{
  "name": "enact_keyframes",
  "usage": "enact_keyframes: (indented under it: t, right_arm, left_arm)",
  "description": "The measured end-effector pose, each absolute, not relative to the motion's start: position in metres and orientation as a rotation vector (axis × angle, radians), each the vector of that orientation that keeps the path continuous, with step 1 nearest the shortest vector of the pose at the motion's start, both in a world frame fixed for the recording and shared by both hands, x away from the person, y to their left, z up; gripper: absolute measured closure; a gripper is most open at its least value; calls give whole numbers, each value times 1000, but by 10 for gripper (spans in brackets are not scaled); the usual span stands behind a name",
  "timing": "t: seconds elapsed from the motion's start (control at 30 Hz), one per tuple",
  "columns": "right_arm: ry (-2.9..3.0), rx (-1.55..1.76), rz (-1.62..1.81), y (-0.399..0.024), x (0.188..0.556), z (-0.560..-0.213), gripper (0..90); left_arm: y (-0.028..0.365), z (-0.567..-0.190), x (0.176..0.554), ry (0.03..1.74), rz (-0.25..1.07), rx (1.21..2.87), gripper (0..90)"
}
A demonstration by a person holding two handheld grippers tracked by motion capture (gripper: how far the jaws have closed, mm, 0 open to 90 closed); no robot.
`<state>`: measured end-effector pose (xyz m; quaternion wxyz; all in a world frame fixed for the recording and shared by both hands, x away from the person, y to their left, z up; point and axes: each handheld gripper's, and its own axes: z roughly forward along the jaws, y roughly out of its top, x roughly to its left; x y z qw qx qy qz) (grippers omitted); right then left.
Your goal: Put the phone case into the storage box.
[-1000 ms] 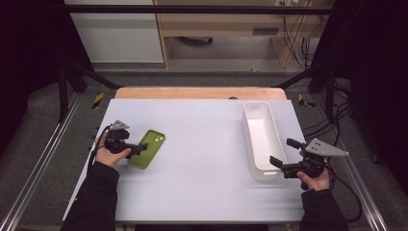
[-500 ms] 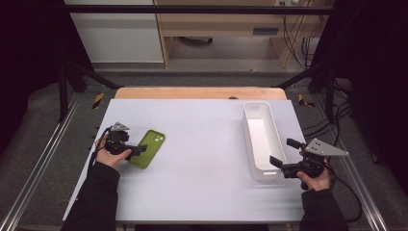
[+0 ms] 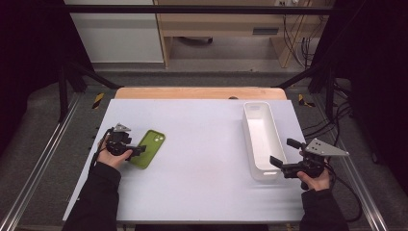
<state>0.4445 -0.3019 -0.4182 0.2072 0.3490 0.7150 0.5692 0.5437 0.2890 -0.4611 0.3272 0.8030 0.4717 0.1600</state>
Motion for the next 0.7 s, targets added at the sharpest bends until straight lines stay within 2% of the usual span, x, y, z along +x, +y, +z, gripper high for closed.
enact_keyframes:
  t: [0.2,0.27,0.43,0.7]
  right_arm:
    - [1992,976,1589,-302,444,-418,5]
    - [1990,977,1586,-302,444,-418,5]
    - [1989,977,1587,-302,444,-418,5]
    - [1989,980,1587,-303,444,-418,5]
  left_arm:
    - [289,-463,544,1245,434,2111,329]
    - [290,-463,544,1246,435,2111,386]
    - [289,-463,544,1245,427,2115,430]
    - [290,-464,543,1251,436,2122,562]
